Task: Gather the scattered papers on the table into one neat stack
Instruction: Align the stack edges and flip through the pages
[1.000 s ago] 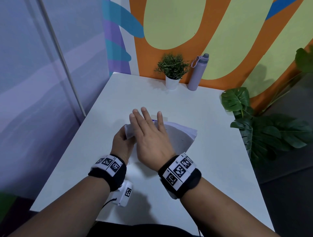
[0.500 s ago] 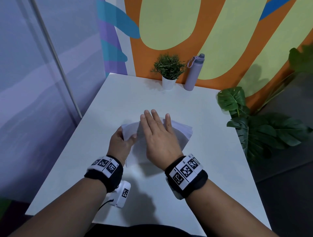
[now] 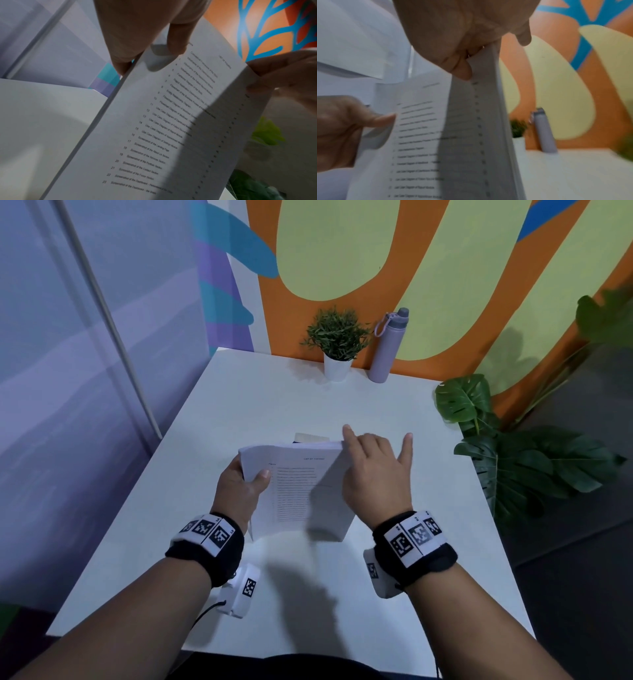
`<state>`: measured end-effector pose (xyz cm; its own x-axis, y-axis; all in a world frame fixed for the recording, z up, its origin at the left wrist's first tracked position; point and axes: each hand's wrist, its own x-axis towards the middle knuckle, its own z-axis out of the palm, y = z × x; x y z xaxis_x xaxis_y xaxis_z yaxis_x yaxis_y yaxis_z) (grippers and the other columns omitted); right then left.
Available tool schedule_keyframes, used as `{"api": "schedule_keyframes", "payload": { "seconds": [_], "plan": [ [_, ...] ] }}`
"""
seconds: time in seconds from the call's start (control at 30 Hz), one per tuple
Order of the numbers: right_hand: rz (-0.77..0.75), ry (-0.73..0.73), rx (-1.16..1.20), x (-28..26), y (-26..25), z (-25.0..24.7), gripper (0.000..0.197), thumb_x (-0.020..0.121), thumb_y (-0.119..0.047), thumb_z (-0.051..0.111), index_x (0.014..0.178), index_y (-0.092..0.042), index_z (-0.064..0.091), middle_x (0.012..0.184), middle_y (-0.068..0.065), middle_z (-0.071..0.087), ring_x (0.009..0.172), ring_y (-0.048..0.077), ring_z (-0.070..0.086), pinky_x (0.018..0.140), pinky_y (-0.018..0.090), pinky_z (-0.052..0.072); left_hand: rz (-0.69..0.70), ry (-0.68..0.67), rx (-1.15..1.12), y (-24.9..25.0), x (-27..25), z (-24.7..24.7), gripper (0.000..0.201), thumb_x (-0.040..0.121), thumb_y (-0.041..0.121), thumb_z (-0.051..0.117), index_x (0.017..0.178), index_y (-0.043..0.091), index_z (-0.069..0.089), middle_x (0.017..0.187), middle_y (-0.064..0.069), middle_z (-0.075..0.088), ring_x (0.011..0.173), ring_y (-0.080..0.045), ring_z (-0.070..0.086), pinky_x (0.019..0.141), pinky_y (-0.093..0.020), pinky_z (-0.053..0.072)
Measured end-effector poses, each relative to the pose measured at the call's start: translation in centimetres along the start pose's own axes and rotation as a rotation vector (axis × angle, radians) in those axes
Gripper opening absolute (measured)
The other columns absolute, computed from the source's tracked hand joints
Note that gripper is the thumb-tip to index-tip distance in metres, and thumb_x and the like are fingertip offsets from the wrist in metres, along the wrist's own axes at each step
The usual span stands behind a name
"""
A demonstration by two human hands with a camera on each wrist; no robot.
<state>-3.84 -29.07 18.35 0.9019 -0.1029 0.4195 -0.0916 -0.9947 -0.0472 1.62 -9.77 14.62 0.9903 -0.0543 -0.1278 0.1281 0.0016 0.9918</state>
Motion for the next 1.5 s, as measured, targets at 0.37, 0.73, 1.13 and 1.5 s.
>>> {"api": "schedule_keyframes", "payload": {
  "seconds": [0.37,0.73,1.13,1.5],
  "plan": [
    [0.753,-0.111,1.521,-1.5,-0.2,0.9,0.051,0.062,-0.006,0.044,0.1,-0.04,0.046,0.095,-0.005,0.047,0.084,0.017,0.045,0.069,0.029,0.036,-0.034,0.082,-0.082,-0.4,-0.5,0.7,0.05,0.049,-0.005,0.046,0.082,0.03,0.058,0.082,-0.001,0.057,0.075,-0.021,0.053,0.066,-0.028,0.045],
    [0.614,-0.055,1.336,-2.4,-0.1,2.5,0.064,0.083,0.0,0.041,0.124,-0.048,0.036,0.124,-0.004,0.05,0.113,0.019,0.048,0.095,0.032,0.041,-0.064,0.122,-0.05,-1.3,-0.9,1.2,0.046,0.065,-0.005,0.054,0.083,0.036,0.063,0.084,0.001,0.065,0.083,-0.024,0.06,0.069,-0.031,0.05],
    [0.224,0.259,1.063,-2.6,0.9,4.2,0.051,0.088,0.004,0.039,0.13,-0.025,0.047,0.114,-0.005,0.049,0.112,0.008,0.05,0.101,0.02,0.037,0.026,0.11,-0.002,-0.3,-0.5,0.8,0.026,0.073,0.01,0.076,0.08,0.03,0.061,0.078,0.011,0.065,0.062,0.008,0.061,0.057,-0.011,0.048],
    [0.653,0.009,1.422,-1.7,0.0,2.1,0.049,0.065,-0.007,0.04,0.106,-0.033,0.047,0.096,-0.009,0.047,0.085,0.012,0.047,0.072,0.029,0.036,-0.118,0.088,0.009,0.2,-0.7,1.2,0.053,0.068,-0.022,0.041,0.074,0.028,0.058,0.074,0.001,0.058,0.07,-0.017,0.053,0.059,-0.023,0.041]
  ]
}}
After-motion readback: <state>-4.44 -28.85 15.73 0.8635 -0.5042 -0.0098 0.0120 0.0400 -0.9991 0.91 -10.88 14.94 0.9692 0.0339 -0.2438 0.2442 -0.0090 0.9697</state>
